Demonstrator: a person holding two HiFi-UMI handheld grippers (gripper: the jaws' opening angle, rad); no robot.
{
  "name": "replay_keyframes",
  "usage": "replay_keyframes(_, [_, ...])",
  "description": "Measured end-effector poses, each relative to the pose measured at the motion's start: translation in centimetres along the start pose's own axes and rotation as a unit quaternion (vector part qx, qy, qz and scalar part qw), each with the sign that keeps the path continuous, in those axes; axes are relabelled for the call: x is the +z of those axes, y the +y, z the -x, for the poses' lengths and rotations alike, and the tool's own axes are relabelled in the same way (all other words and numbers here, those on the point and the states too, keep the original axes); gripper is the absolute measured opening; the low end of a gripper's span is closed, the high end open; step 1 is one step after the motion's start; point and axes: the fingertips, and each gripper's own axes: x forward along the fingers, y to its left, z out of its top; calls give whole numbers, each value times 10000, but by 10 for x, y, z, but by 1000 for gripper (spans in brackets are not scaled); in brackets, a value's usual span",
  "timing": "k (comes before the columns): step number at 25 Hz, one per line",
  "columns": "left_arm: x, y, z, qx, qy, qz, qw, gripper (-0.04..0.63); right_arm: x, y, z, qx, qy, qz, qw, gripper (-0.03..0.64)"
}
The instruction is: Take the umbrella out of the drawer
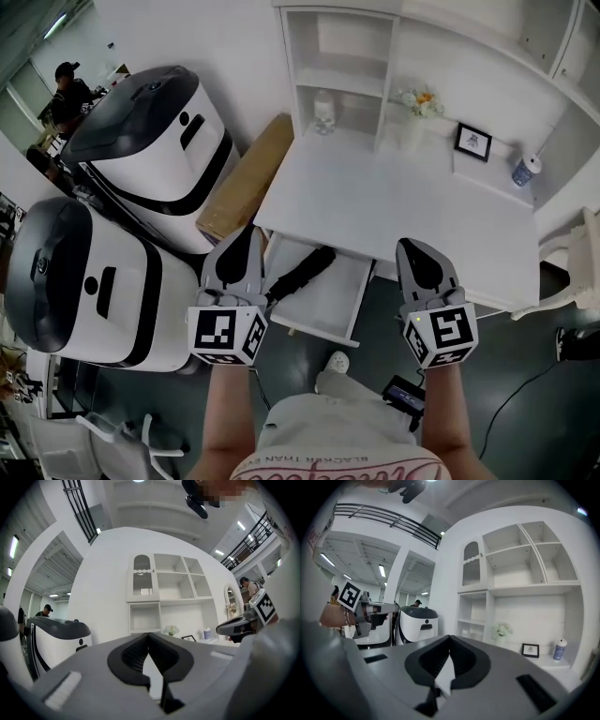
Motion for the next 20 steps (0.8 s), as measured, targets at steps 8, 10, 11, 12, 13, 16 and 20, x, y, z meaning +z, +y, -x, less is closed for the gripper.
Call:
replay_keyframes(8, [-26,-4,-51,-144,417,192,9988,15,-15,-38,-21,-192,177,-153,9995,8])
replay_keyframes(10, [-33,-7,-60,-231,496,238,9982,34,-22,-45,-20,-264,245,-197,9992,8])
replay_keyframes(11, [-36,-9,-64,-272,535,272,9978,52,-26,-48,-19,-311,285,-222,9989,8])
replay_keyframes(12, [-40,-10,-68,-307,567,310,9974,71,-30,-52,-17,-364,322,-247,9985,8])
replay_keyframes(13, [-42,-11,-71,-331,593,345,9971,97,-33,-55,-16,-417,350,-271,9981,8])
replay_keyframes(16, [-50,-11,-80,-337,707,381,9962,187,-38,-61,-11,-557,408,-315,9971,8])
replay_keyframes(20, [-58,-12,-86,-451,831,349,9949,256,-44,-64,-9,-704,536,-379,9954,8])
